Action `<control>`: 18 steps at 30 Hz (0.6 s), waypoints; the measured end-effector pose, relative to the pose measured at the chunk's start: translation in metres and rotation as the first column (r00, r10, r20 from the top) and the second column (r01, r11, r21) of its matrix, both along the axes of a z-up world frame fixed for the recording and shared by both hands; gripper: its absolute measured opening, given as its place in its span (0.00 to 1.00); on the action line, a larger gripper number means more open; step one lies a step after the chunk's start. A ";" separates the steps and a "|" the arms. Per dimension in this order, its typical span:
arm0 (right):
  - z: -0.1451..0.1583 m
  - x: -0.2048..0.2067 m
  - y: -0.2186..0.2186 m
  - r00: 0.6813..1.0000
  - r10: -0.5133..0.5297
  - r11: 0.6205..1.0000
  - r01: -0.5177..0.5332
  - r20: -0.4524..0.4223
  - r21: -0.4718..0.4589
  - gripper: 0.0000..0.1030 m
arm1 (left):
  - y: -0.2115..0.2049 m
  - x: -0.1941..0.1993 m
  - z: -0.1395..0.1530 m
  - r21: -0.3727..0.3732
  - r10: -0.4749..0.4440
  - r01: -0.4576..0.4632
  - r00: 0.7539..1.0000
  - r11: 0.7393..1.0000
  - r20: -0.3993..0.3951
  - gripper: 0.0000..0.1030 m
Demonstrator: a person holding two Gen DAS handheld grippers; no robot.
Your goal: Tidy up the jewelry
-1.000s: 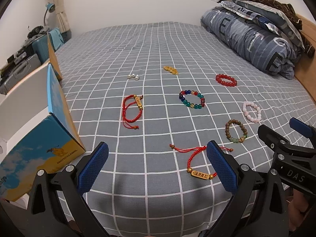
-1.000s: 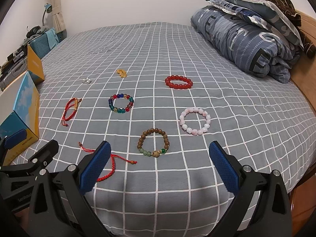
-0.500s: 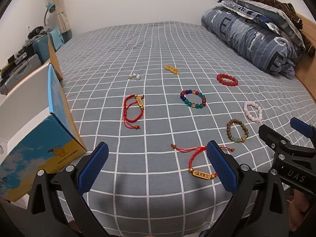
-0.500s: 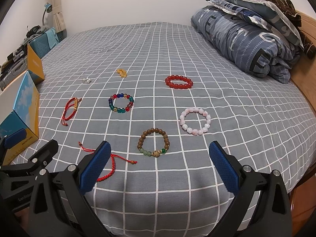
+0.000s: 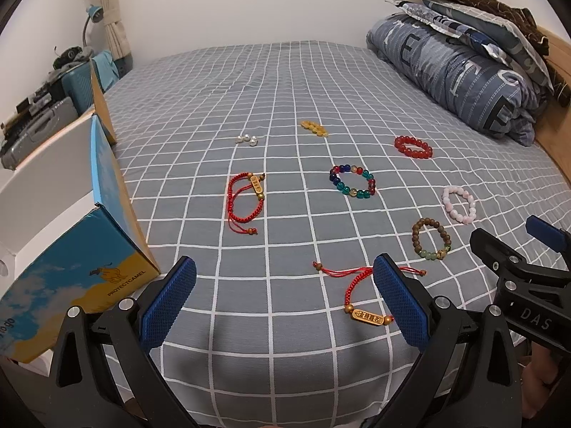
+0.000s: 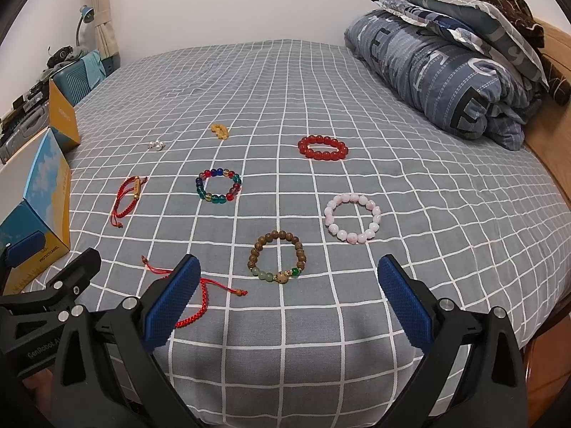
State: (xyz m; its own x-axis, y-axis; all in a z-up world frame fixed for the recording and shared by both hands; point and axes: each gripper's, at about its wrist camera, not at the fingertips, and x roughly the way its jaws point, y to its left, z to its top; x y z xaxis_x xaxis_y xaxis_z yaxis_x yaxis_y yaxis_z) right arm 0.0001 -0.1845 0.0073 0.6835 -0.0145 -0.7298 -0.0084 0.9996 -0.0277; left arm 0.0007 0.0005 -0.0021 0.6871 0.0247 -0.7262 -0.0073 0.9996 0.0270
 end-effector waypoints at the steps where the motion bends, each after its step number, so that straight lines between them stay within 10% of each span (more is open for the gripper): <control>1: 0.000 0.000 0.000 1.000 0.000 1.000 0.000 0.000 0.000 0.93 | 0.000 0.000 0.000 0.001 0.000 0.000 1.000 1.000 -0.001 0.95; 18: 0.001 0.000 0.000 1.000 0.000 1.000 0.000 0.001 0.000 0.93 | 0.002 0.001 0.001 0.002 0.004 -0.004 1.000 1.000 0.001 0.95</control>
